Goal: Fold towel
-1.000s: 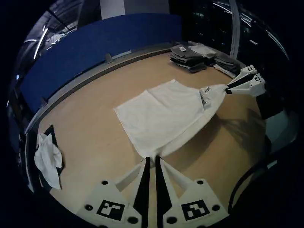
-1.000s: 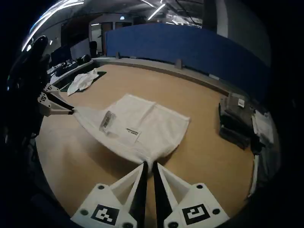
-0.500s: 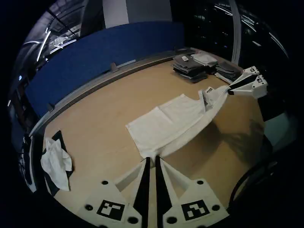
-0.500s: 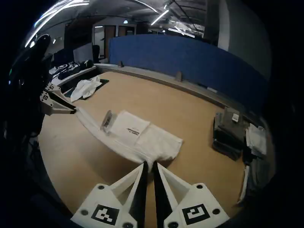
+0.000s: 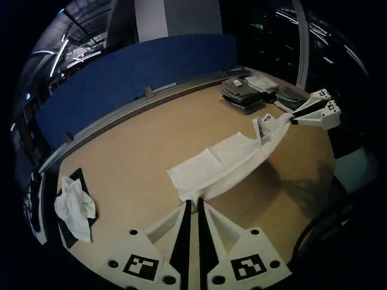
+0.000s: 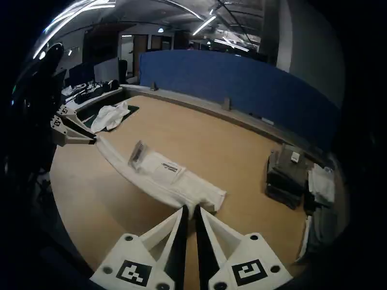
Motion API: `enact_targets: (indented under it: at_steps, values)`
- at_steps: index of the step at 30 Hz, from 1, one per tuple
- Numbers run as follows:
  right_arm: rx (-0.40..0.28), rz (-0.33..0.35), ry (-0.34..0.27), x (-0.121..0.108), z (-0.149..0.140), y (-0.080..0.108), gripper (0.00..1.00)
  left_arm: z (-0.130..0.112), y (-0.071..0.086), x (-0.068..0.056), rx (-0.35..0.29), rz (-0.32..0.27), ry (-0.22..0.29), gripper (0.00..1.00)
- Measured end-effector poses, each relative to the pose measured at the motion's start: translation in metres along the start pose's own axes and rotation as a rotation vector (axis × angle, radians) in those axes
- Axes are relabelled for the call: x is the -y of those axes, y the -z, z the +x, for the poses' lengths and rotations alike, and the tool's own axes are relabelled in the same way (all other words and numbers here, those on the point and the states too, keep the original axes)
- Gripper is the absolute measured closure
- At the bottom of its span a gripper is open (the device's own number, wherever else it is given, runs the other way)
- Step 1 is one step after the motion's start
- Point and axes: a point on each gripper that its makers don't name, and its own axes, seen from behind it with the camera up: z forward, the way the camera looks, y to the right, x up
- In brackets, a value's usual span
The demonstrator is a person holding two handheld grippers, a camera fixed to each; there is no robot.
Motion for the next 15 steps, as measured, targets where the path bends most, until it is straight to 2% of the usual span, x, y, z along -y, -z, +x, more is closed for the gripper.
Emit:
enact_targets:
  at_steps: [15]
  values:
    - [0.001, 0.0, 0.0, -0.0021, 0.0004, 0.0039, 0.9, 0.0035, 0.0046, -0.0043, -0.003, -0.002, 0.002, 0.91]
